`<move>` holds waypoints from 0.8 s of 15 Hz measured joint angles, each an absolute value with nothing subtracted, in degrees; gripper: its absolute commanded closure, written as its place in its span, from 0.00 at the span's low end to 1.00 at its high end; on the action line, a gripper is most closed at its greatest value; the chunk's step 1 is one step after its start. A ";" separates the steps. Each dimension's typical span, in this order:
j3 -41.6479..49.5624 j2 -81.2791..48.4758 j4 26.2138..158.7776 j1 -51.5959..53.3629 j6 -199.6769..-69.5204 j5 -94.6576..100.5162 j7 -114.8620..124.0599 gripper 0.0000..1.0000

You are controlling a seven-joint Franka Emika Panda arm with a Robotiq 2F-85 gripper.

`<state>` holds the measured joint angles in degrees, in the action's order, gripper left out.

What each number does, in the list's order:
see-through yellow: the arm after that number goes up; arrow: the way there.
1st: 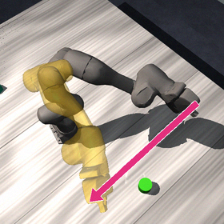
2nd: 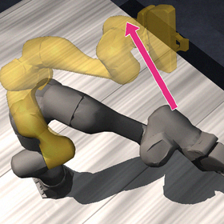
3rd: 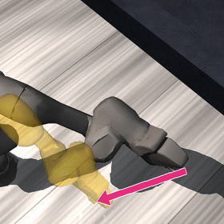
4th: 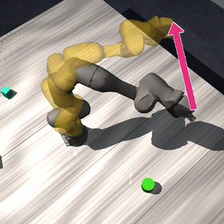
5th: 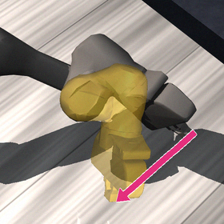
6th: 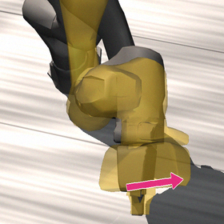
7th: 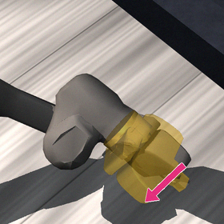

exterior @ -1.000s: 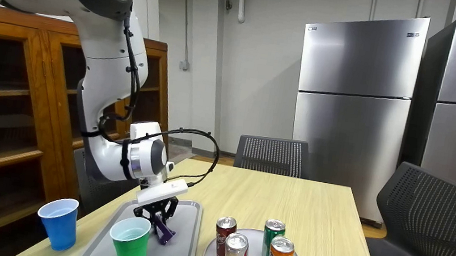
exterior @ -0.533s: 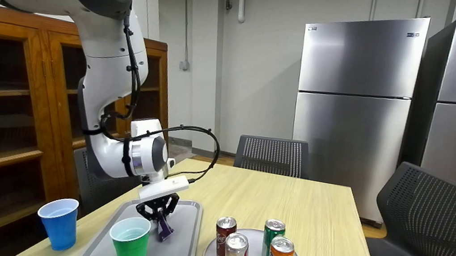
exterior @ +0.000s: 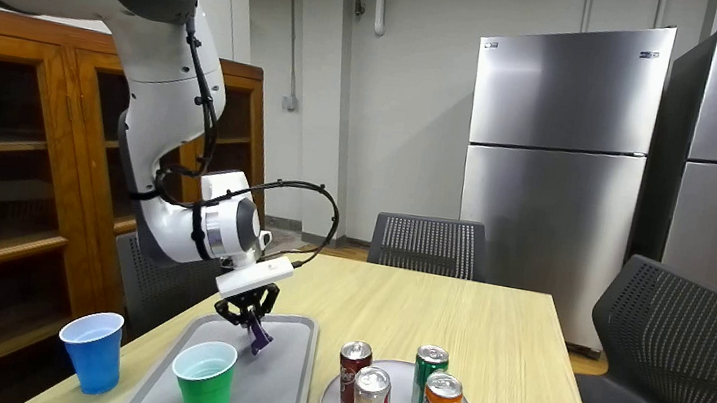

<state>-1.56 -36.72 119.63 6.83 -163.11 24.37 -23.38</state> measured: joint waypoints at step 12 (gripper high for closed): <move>-1.81 -39.60 108.32 14.30 -156.10 24.34 -19.72 0.96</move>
